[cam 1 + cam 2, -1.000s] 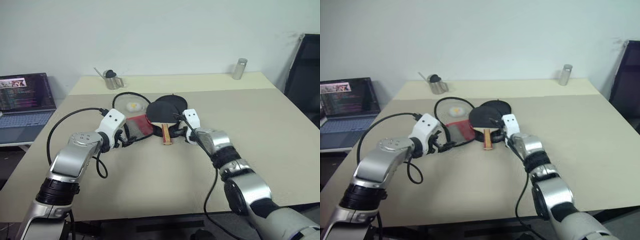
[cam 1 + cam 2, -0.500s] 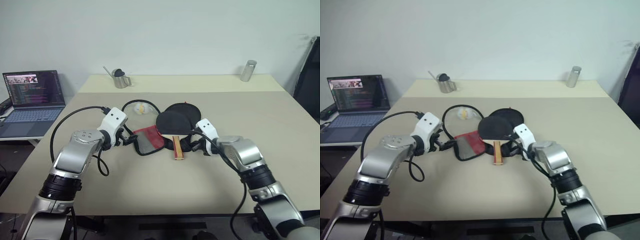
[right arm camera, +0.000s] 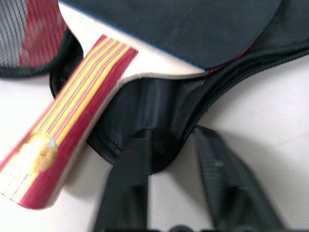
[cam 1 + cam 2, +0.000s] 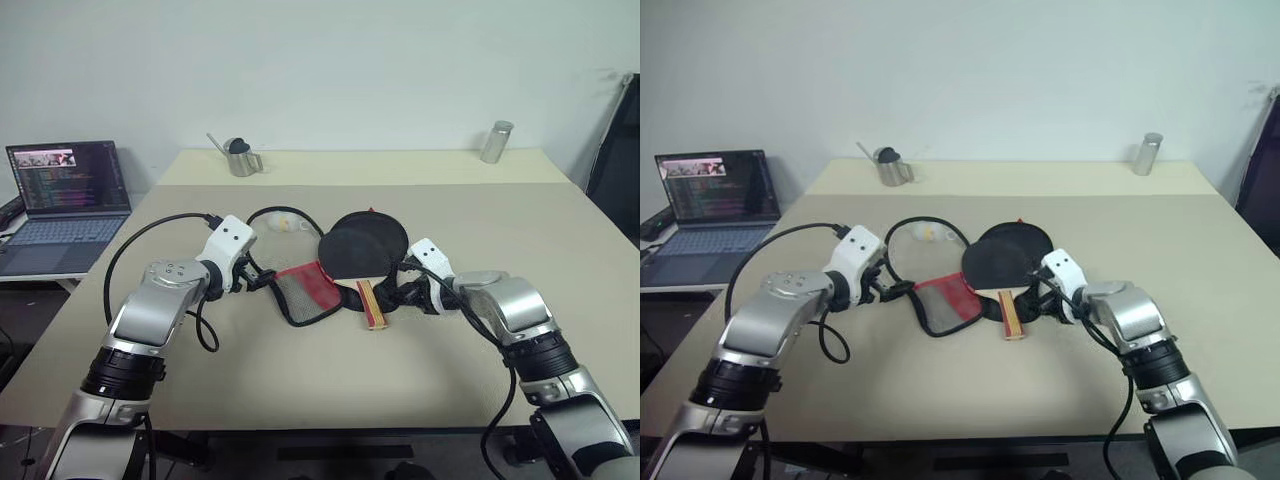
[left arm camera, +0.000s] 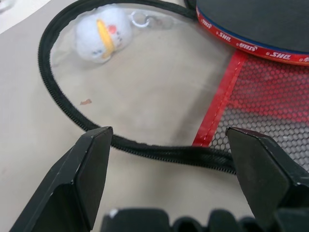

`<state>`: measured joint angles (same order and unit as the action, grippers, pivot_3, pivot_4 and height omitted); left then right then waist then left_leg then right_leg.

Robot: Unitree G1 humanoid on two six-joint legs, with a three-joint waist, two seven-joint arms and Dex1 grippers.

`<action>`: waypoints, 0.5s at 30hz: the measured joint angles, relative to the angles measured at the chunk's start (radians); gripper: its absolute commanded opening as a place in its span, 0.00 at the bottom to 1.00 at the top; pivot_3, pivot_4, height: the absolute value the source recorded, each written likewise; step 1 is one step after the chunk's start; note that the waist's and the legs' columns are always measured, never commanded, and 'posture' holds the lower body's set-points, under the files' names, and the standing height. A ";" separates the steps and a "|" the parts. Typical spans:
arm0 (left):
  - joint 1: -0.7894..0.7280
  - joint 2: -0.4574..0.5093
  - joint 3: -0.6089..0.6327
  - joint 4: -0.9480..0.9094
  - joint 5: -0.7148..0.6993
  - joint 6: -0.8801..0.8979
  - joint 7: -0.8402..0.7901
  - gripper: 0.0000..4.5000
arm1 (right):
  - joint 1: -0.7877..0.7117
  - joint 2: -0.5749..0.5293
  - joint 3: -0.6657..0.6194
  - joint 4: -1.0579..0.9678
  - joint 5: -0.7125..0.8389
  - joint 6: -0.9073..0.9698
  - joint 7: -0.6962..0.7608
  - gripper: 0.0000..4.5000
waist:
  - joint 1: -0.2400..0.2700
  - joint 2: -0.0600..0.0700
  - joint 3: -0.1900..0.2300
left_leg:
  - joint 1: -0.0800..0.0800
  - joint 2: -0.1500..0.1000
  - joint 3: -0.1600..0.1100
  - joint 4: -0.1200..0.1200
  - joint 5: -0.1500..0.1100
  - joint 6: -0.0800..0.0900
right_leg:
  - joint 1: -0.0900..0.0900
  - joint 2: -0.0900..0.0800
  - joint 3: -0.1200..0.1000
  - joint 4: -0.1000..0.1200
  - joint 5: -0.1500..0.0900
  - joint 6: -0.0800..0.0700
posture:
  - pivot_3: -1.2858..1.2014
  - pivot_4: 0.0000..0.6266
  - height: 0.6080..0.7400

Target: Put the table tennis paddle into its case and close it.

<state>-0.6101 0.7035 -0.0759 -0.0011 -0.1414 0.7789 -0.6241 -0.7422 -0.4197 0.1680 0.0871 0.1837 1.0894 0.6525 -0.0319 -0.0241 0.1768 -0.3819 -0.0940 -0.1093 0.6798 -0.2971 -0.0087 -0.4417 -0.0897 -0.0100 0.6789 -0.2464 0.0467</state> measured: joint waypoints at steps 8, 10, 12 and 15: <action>0.000 0.002 0.000 0.000 0.005 0.000 -0.014 0.91 | -0.117 0.086 -0.211 -0.054 0.080 0.227 -0.113 0.99 | -0.003 0.000 0.000 | 0.000 0.001 0.000 0.000 0.000 0.000 | 0.000 0.000 0.000 0.001 0.000 0.000 | 0.52 0.24 1.00; 0.000 0.002 0.000 0.000 0.005 0.000 -0.023 0.91 | -0.138 0.161 -0.252 -0.100 0.087 0.299 -0.172 0.99 | -0.003 0.000 0.000 | 0.000 0.001 0.000 0.000 0.000 0.000 | -0.001 0.000 0.000 0.001 0.000 0.000 | 0.52 0.24 1.00; 0.000 0.002 0.000 0.000 0.005 0.000 -0.028 0.91 | -0.131 0.231 -0.256 -0.139 0.087 0.351 -0.227 0.99 | -0.001 0.000 0.000 | 0.000 0.000 0.000 0.000 0.000 0.000 | 0.000 0.000 0.000 0.001 0.000 0.000 | 0.52 0.24 1.00; 0.000 0.003 -0.001 0.000 0.006 0.000 -0.037 0.91 | -0.098 0.281 -0.256 -0.176 0.081 0.404 -0.289 0.99 | 0.003 0.000 0.000 | 0.000 0.000 0.000 0.000 0.000 0.000 | 0.000 0.000 0.000 0.000 0.000 0.000 | 0.52 0.24 1.00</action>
<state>-0.6096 0.7061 -0.0768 -0.0009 -0.1353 0.7791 -0.6606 -0.8399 -0.1383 -0.0882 -0.0884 0.2650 1.4933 0.3634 -0.0294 -0.0241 0.1767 -0.3823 -0.0944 -0.1097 0.6799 -0.2971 -0.0087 -0.4420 -0.0900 -0.0097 0.6793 -0.2463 0.0466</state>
